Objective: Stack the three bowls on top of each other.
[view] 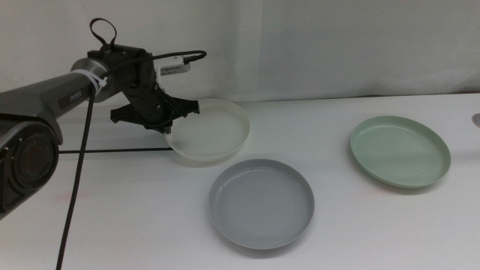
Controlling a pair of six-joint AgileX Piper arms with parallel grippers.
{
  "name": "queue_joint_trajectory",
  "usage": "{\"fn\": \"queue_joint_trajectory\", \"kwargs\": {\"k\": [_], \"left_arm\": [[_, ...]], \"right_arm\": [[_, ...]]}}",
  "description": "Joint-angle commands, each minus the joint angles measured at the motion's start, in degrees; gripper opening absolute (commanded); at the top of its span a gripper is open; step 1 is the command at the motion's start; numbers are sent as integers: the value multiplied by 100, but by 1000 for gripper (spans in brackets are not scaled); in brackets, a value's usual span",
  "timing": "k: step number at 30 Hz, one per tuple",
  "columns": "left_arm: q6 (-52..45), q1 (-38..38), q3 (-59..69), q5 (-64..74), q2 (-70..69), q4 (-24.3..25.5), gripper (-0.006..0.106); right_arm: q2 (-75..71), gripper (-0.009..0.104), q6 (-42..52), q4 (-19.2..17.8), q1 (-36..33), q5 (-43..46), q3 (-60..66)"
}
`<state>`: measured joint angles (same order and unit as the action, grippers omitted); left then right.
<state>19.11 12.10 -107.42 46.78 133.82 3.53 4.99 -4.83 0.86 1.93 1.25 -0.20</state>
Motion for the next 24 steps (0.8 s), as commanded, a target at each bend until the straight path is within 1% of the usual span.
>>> {"fn": "queue_joint_trajectory", "kwargs": {"k": [1, 16, 24], "left_arm": [[43, -3, -42, -14, -23, 9, -3], [-188, -13, -47, 129, -1400, -3, -3], [-515, -13, -36, 513, -2192, -446, -3]], "right_arm": [[-22, 103, 16, -24, 29, 15, 84], [-22, 103, 16, -24, 29, 4, 84], [-22, 103, 16, -24, 29, 4, 84]]}}
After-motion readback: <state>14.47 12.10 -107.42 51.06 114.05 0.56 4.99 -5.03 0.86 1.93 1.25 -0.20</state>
